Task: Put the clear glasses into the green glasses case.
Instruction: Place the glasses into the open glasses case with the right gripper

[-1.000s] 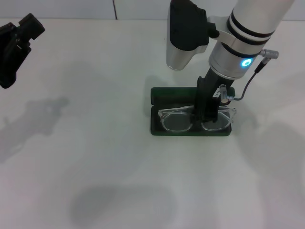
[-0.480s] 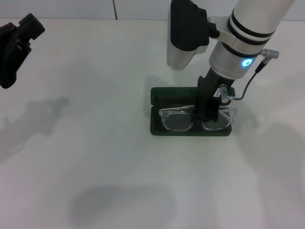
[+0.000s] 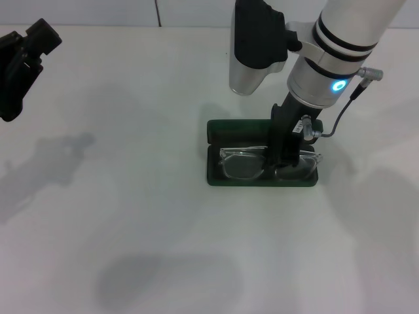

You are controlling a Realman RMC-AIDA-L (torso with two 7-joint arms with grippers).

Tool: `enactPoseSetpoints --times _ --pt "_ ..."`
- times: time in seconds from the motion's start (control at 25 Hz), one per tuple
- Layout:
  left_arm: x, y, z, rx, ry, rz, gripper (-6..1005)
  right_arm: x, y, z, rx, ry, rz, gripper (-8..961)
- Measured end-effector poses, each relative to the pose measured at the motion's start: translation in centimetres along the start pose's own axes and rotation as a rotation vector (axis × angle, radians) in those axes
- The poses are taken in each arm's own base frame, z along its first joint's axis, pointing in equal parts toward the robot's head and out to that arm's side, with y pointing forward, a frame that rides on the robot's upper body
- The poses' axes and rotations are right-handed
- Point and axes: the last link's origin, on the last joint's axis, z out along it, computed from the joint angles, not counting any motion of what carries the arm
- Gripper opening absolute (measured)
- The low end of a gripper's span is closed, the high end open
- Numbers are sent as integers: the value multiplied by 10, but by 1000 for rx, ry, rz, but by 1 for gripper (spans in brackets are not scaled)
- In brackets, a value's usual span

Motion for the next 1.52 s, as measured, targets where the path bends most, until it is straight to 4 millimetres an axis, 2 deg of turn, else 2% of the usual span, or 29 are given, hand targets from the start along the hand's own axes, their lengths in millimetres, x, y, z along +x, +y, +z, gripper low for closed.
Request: enactPoseSetpoints --times 1.08,1.28,1.52 --pt "-1 1 -2 5 0 -3 51 -1 -2 -1 21 -1 -2 129" --pt "-1 1 -2 6 0 -3 51 -4 -2 -3 28 -9 -9 263" --pt "-1 1 -3 9 -2 -4 52 -11 -1 -9 41 -24 -30 264"
